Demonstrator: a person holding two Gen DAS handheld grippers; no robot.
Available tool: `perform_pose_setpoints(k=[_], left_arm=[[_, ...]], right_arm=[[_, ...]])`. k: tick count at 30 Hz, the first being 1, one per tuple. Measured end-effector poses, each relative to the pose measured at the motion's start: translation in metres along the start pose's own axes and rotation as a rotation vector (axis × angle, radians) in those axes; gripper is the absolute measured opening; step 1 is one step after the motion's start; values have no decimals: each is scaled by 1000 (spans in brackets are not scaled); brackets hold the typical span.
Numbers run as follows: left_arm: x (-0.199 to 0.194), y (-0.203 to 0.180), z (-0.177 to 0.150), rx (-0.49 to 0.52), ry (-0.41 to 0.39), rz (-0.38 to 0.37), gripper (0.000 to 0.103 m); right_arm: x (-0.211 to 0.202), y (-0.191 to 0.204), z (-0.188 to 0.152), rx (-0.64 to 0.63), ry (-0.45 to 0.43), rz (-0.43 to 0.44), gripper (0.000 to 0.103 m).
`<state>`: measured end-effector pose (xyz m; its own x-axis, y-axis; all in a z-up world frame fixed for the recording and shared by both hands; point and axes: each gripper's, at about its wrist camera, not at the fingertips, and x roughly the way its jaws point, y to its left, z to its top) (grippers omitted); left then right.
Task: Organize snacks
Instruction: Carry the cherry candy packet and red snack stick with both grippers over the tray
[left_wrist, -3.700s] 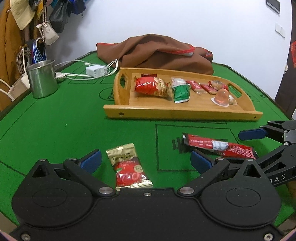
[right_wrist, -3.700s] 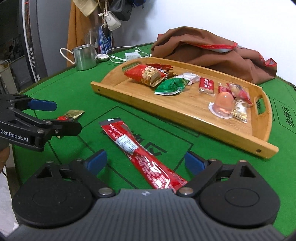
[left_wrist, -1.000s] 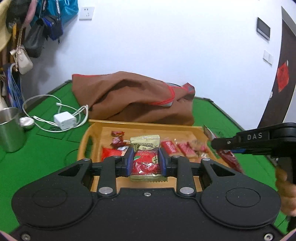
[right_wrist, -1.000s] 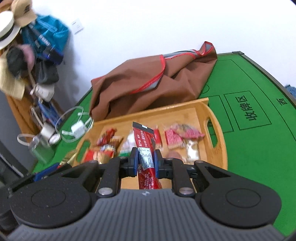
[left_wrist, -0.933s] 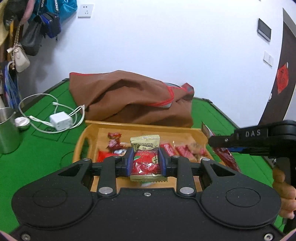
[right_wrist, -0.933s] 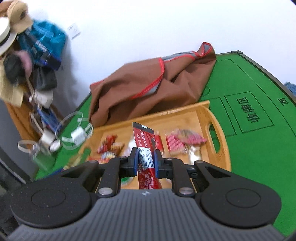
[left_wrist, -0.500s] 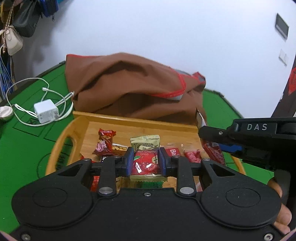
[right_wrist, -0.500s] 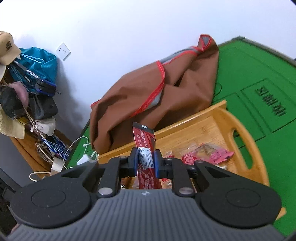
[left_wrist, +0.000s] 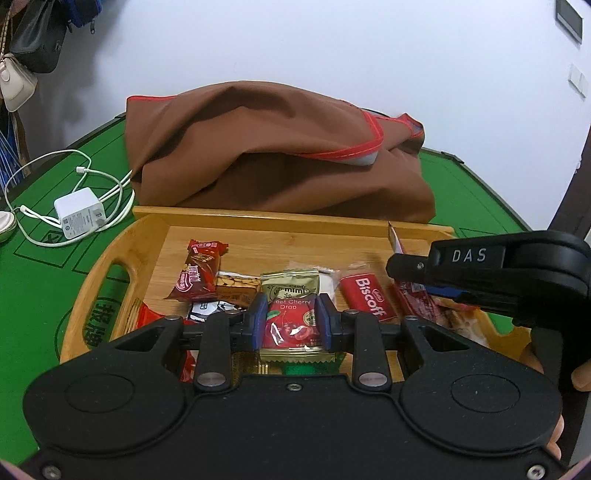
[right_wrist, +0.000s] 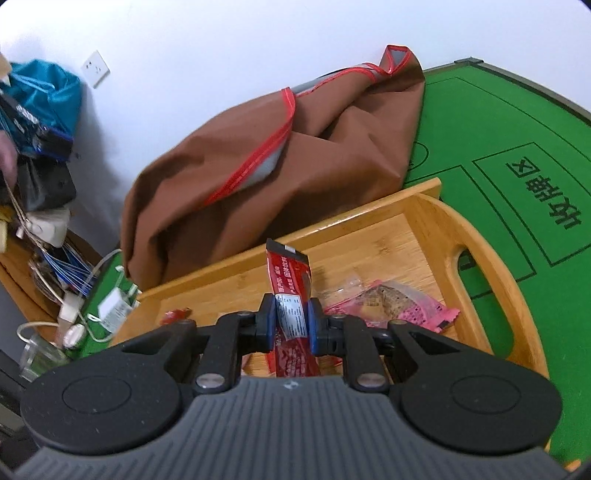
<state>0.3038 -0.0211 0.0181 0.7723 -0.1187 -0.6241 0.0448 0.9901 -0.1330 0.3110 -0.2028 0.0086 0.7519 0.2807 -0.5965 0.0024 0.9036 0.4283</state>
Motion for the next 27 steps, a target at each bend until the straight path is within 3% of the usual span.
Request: perform_pose_setpoints(k=[20, 27], left_arm=[[12, 0, -3, 22, -1, 15, 28], [10, -3, -3, 37, -2, 22, 31]], right_arm=[[15, 3, -1, -31, 15, -14, 23], [12, 3, 0, -40, 11, -16, 28]])
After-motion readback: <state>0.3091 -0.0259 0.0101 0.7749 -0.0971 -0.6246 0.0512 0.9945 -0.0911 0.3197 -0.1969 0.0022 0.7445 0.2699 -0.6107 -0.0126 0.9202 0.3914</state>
